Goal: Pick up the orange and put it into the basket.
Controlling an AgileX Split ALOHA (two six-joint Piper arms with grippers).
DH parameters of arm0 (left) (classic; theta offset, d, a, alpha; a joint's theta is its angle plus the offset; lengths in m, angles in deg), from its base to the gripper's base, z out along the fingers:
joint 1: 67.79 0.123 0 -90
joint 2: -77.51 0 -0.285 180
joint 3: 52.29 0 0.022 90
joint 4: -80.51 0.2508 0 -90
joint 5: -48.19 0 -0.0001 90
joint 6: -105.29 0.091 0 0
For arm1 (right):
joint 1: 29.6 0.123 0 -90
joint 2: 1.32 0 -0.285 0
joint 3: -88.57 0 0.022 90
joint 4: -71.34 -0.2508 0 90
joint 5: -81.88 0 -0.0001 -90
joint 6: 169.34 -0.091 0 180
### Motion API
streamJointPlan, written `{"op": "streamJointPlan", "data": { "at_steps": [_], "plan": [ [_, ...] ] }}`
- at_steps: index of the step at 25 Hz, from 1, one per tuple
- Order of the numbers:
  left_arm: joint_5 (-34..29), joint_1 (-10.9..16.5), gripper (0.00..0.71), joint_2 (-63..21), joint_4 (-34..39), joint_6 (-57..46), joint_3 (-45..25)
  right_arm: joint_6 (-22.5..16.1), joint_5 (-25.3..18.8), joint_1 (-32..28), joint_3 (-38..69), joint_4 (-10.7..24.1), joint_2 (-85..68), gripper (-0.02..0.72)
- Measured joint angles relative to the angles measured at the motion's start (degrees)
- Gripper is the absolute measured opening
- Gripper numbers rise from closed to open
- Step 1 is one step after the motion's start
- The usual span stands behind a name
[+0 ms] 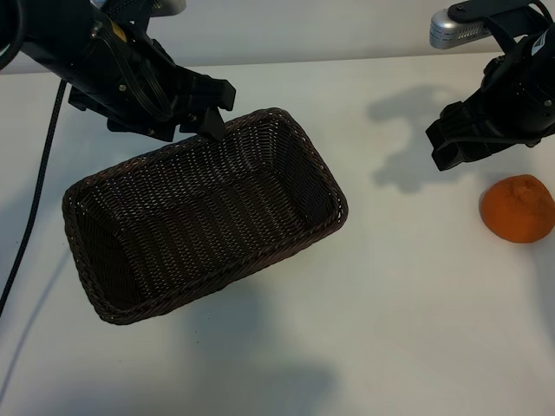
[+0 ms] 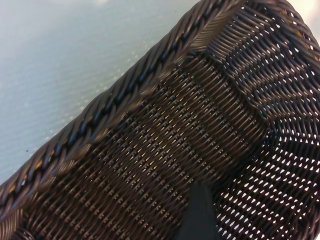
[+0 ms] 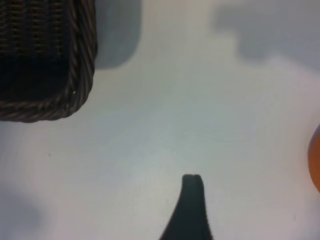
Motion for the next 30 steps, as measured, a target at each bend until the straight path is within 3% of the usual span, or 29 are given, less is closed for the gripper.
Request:
{"op": "streamJointPlan", "data": {
  "at_steps": [30],
  "plan": [
    [0.0,0.0,0.586,0.0,0.0,-0.2,0.0,-0.4,0.0,0.0,0.0,1.1,0.0,0.595]
  ]
}}
